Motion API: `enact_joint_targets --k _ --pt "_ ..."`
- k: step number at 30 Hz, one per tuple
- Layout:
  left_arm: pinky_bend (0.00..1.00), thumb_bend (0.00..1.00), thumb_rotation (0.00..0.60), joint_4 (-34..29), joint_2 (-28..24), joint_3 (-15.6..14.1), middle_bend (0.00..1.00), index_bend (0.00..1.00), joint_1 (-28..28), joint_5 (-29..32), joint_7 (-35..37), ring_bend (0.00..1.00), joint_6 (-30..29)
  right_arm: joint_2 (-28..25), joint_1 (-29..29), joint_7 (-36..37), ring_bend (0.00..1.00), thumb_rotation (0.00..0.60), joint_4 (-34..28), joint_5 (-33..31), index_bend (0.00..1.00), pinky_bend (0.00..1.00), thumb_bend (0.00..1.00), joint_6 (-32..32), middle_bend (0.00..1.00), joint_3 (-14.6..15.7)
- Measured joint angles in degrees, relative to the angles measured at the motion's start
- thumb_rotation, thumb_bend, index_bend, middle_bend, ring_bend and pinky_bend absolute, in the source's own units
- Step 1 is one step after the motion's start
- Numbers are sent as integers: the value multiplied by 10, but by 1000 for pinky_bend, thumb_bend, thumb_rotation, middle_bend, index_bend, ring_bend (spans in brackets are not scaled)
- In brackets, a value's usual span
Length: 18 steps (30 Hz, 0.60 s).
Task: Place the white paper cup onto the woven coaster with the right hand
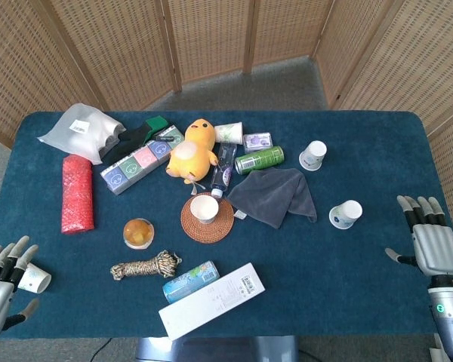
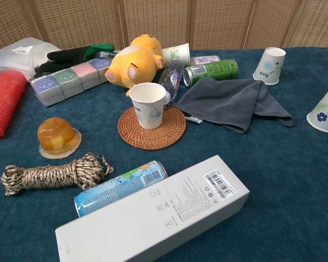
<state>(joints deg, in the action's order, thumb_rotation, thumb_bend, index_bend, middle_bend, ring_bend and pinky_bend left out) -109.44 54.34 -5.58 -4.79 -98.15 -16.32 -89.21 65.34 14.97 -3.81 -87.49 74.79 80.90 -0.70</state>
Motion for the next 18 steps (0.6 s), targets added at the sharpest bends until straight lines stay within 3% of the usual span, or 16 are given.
enact_joint_targets --k 10,18 --pt "0 274 600 16 4 12 0 0 5 13 4 0 -3 -8 -42 -3 0 549 -13 14 0 0 0 22 0 7" --pt "0 275 600 44 17 34 0 0 10 33 5 0 -15 -14 -59 -49 0 600 -41 17 0 0 0 38 0 1"
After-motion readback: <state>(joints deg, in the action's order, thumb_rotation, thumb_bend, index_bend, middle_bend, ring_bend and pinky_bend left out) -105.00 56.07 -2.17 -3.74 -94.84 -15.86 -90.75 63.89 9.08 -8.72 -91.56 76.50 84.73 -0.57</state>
